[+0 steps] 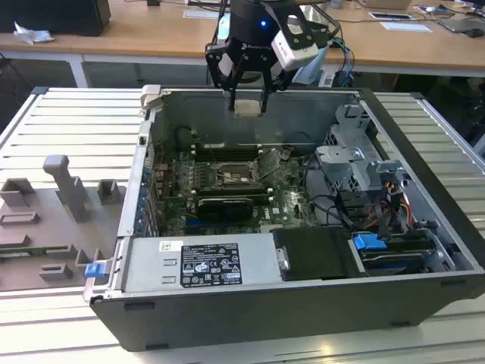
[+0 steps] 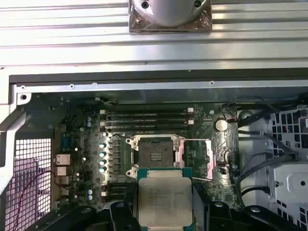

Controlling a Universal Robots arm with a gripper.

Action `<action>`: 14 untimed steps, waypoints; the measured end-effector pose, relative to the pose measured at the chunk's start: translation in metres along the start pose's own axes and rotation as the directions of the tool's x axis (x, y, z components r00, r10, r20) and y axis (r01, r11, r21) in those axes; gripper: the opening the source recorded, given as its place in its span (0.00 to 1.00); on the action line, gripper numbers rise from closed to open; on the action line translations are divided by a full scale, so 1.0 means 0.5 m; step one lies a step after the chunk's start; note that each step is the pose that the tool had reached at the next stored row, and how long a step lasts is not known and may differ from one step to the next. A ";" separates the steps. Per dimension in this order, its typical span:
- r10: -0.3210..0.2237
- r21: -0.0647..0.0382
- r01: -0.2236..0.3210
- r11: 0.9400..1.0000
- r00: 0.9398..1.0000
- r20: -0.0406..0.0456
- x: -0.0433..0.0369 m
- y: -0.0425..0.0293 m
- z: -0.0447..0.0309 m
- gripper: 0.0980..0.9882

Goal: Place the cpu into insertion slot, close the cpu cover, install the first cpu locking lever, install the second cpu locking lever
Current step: 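Place the cpu into insertion slot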

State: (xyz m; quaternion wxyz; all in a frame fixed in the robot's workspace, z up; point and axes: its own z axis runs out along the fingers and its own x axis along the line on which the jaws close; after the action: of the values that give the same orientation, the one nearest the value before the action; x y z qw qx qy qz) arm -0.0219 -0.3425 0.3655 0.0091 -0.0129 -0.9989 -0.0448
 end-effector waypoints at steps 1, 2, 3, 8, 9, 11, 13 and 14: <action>0.003 0.000 -0.003 1.000 1.000 0.000 0.000 0.000 0.000 0.50; 0.007 0.000 -0.007 1.000 1.000 0.001 0.000 0.000 0.000 0.50; 0.010 0.000 -0.010 1.000 1.000 0.001 0.000 0.000 0.000 0.50; 0.016 0.000 -0.016 1.000 1.000 0.001 0.000 0.000 0.000 0.50; 0.017 0.000 -0.017 1.000 1.000 0.002 0.000 0.000 0.000 0.50; 0.020 0.000 -0.020 1.000 1.000 0.002 0.000 0.000 0.000 0.50; 0.023 -0.001 -0.023 1.000 1.000 0.002 0.000 0.000 0.000 0.50; 0.025 -0.001 -0.025 1.000 1.000 0.002 0.000 0.000 0.000 0.50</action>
State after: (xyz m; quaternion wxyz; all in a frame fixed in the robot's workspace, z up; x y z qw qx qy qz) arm -0.0219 -0.3425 0.3655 0.0085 -0.0252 -0.9986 -0.0449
